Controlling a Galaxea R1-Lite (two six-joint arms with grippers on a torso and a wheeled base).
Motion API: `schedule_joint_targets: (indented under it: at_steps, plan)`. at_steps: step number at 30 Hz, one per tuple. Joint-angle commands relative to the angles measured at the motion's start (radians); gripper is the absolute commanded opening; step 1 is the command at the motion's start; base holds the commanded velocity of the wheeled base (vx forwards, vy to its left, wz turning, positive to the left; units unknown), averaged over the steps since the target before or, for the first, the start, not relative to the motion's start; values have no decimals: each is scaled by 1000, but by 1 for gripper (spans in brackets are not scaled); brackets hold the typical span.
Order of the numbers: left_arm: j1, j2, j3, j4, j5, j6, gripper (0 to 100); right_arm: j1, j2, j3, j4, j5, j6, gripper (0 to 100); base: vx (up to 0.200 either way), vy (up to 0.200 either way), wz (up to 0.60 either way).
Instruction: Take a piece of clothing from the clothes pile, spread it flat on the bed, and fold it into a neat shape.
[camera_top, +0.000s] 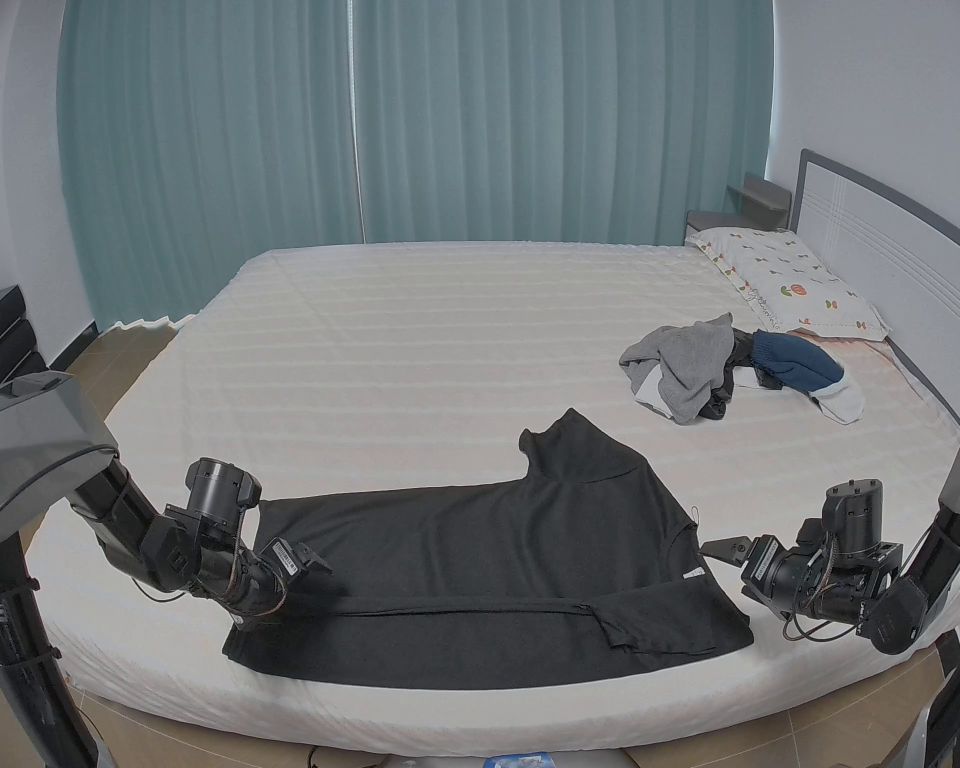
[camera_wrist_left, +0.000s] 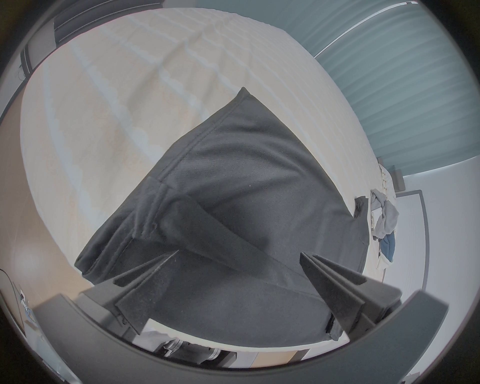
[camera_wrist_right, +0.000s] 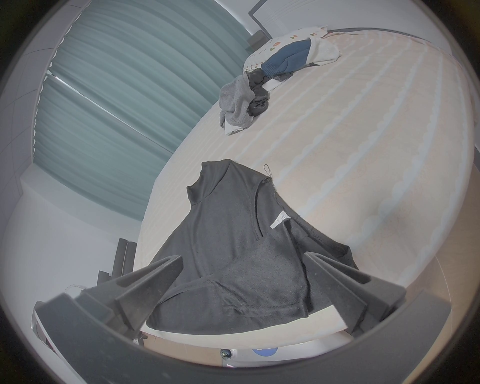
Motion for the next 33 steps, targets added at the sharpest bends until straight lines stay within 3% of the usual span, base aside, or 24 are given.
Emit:
schedule_joint_targets:
  at_steps: [1, 14, 23, 26, 29, 33]
  plan:
    - [17, 59, -61, 3, 27, 0, 100, 0, 5, -1, 0, 0, 0, 100, 0, 0, 0]
    - [117, 83, -302, 135, 50, -10, 100, -3, 8, -1, 0, 2, 0, 100, 0, 0, 0]
    - [164, 32, -281, 155, 21, 10, 100, -4, 17, -4, 0, -1, -2, 100, 0, 0, 0]
    - [164, 31, -267, 178, 6, 48, 100, -6, 19, -4, 0, -1, -2, 100, 0, 0, 0]
    - [163, 40, -222, 203, -2, 148, 100, -9, 22, -7, 0, -1, 0, 100, 0, 0, 0]
    - [155, 45, -212, 198, -10, 164, 100, -10, 27, -10, 0, 0, 0, 100, 0, 0, 0]
